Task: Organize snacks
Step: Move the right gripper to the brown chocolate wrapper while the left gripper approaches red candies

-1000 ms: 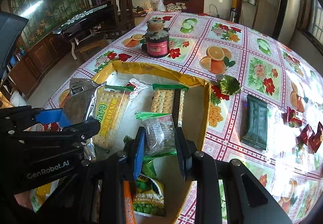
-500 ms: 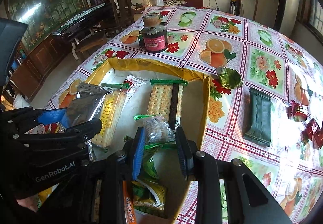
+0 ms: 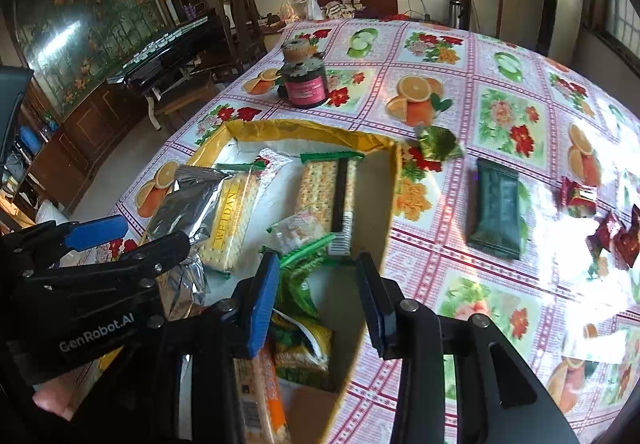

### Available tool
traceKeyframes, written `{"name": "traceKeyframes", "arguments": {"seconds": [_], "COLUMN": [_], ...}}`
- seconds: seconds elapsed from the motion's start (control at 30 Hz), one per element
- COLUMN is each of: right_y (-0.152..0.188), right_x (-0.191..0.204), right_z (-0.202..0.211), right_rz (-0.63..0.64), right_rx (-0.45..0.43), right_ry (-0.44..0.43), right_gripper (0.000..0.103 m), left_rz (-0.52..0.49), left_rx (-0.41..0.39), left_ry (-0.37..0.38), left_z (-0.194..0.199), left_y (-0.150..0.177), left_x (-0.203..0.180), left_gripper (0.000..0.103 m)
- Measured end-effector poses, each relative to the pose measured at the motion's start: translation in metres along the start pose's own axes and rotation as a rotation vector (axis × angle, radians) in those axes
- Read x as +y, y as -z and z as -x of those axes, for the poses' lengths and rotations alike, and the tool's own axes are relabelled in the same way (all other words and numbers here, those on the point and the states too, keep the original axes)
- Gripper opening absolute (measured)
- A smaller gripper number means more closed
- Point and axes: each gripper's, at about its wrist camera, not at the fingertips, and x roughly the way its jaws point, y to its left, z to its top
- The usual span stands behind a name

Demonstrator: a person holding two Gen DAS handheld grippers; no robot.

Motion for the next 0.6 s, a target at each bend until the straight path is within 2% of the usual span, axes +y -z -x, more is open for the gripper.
{"name": "traceKeyframes", "arguments": {"seconds": [0.07, 0.2, 0.4, 0.5, 0.6], "right_y": [0.002, 0.009, 0.017, 0.014, 0.005], "right_x": [-0.023, -0.091, -0.242, -0.296, -0.323], "right_z": [0.012, 0.033, 0.067, 0.066, 0.059], "right_rz": [-0.045, -0.164, -0.463, -0.567, -0.614], "right_rx": [-0.019, -0.057, -0.125, -0.12, -0.136], "right_ry": [0.005, 0.086, 0.247, 0.286, 0.281], "right_gripper": [0.04, 0.04, 0.041, 0.045, 0.045], "left_rz": [-0.003, -0.032, -0.093, -0.124, -0.169], "left_rx": [-0.011, -0.033, -0.063, -0.075, -0.075], "left_ry": [0.004, 0.023, 0.061, 0.085, 0.094], "left_z": [0.007, 0.021, 0.035, 0.036, 0.032], "left_y": [0.002, 0.007, 0.009, 0.002, -0.004], "left_x": [-0.007, -0.026, -0.063, -0.086, -0.113], "left_gripper": [0.069, 0.069, 0.069, 0.069, 0.069]}}
